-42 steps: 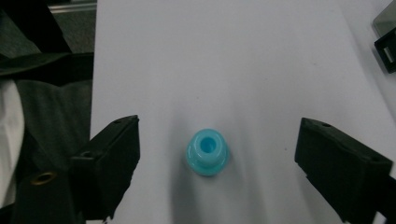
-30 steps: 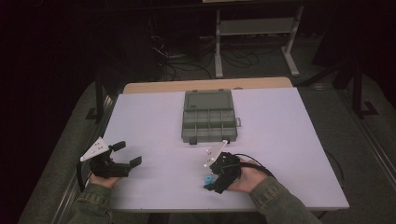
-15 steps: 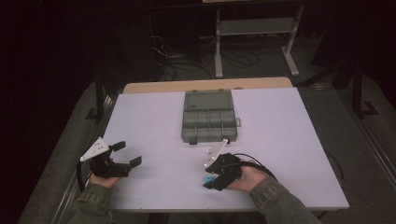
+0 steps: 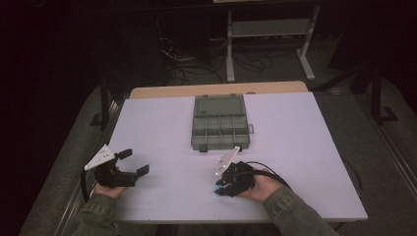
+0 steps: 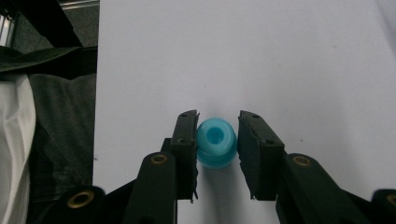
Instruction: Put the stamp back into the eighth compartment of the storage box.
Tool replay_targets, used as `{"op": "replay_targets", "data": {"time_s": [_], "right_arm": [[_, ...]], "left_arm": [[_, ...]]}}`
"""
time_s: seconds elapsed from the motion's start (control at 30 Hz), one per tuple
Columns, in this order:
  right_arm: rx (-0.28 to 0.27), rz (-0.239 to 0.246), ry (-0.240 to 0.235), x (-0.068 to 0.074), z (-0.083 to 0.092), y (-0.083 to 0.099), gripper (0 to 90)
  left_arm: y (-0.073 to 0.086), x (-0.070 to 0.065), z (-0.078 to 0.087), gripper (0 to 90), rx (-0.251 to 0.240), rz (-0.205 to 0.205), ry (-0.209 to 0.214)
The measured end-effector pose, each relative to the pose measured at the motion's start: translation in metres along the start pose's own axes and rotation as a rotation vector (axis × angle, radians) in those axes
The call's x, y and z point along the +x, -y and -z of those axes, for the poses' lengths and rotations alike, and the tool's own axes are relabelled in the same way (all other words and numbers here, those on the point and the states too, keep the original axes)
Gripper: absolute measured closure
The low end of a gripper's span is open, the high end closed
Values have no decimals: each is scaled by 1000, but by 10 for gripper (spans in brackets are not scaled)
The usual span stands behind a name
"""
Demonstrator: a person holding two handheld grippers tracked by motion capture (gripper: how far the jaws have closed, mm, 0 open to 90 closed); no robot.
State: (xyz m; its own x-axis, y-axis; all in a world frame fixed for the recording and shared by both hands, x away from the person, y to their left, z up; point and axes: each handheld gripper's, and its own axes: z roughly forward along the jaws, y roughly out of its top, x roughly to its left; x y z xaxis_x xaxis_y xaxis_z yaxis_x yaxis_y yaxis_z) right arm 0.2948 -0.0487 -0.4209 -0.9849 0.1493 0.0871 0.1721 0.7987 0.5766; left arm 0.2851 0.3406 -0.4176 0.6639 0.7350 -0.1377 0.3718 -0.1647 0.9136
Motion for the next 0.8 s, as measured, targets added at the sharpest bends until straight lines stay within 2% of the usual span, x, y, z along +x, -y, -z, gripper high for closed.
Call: {"op": "replay_targets", "data": {"time_s": [0.43, 0.57, 0.8], "right_arm": [[-7, -6, -2, 0, 5, 0, 708], [-31, -25, -4, -1, 10, -1, 708], [-53, -22, -1, -2, 17, -4, 707]], "left_arm": [[0, 0, 0, 0, 1, 0, 2], [0, 0, -1, 0, 5, -4, 3], [0, 0, 0, 0, 2, 0, 2]]}}
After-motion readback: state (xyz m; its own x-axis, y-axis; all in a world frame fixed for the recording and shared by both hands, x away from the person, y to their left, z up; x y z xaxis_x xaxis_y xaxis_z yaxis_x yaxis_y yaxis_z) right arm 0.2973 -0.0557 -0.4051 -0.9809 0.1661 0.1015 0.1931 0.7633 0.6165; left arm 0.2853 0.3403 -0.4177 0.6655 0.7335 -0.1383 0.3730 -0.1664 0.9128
